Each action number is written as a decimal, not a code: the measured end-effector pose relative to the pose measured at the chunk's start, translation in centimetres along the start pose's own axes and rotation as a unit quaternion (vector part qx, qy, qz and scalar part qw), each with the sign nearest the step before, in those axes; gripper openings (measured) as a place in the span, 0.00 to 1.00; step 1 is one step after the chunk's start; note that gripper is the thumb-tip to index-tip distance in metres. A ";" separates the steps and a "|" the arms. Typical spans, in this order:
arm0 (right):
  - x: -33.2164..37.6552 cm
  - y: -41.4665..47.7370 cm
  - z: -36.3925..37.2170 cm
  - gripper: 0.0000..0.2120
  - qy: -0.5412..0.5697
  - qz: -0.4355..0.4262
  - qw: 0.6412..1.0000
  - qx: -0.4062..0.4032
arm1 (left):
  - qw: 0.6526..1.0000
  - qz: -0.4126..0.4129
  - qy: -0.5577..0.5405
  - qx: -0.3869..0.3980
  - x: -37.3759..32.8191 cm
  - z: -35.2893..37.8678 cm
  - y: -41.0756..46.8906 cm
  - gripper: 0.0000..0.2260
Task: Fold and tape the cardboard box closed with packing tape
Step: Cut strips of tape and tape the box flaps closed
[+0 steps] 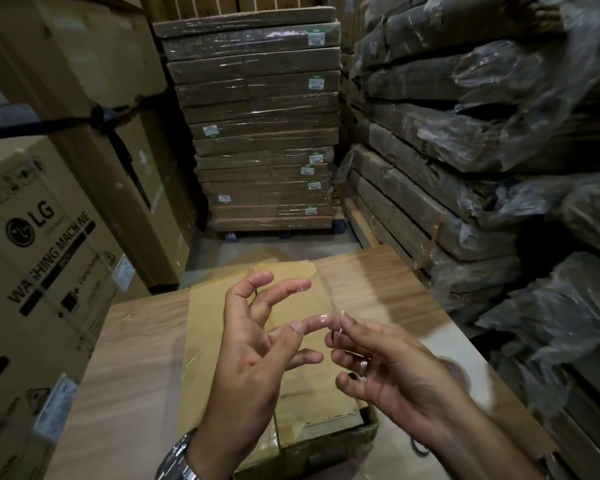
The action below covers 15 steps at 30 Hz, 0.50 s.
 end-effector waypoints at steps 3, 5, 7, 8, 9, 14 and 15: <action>-0.2 0.0 0.0 0.09 -0.002 -0.013 1.000 -0.016 | 1.000 0.005 0.012 -0.001 0.0 0.2 -0.3 0.21; -0.2 0.0 -0.2 0.04 0.005 -0.037 0.999 -0.038 | 1.000 0.007 0.017 -0.008 0.0 0.2 -0.3 0.20; 0.1 -0.2 -0.5 0.04 -0.012 -0.080 0.994 -0.068 | 0.999 0.009 0.025 -0.023 0.0 0.1 -0.4 0.19; 0.4 -0.4 -0.5 0.04 -0.029 -0.102 0.991 -0.080 | 0.999 0.008 0.031 -0.035 0.1 0.1 -0.4 0.19; 0.5 -0.6 -0.5 0.03 -0.051 -0.122 0.987 -0.091 | 0.998 0.006 0.039 -0.046 0.2 0.2 -0.5 0.19; 1.6 -1.5 -0.9 0.02 -0.176 -0.242 0.943 -0.146 | 0.983 0.006 0.133 -0.124 1.4 -0.2 -0.5 0.18; 2.0 -1.8 -1.2 0.03 -0.194 -0.260 0.933 -0.154 | 0.977 0.007 0.156 -0.146 1.6 -0.7 -0.5 0.17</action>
Point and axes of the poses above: each hand's wrist, its own y-axis towards the middle knuckle, its own z-axis out of the palm, x = y × z, the point moved 3 cm from there along y, towards the middle knuckle, and after that the axes turned 5 degrees about y, right-handed, at the moved point
